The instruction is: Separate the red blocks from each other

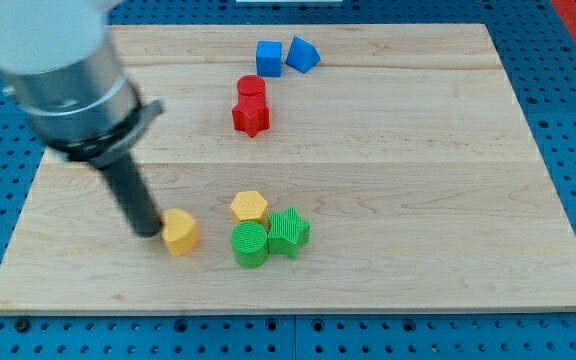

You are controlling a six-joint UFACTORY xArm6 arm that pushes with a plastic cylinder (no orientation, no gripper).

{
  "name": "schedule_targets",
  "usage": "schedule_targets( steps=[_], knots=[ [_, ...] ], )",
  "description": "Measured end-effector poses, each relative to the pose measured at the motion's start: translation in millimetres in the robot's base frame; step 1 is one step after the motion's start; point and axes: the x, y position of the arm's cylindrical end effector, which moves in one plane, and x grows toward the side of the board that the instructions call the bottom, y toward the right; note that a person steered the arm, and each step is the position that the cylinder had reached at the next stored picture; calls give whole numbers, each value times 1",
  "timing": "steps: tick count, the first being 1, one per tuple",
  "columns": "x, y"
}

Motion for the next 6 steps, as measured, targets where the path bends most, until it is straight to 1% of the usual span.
schedule_targets(
  steps=[1,2,3,4,5,6],
  knots=[
    [-4,5],
    [-24,-74],
    [-83,-78],
    [-144,-50],
    [-193,19],
    [-214,67]
  ],
)
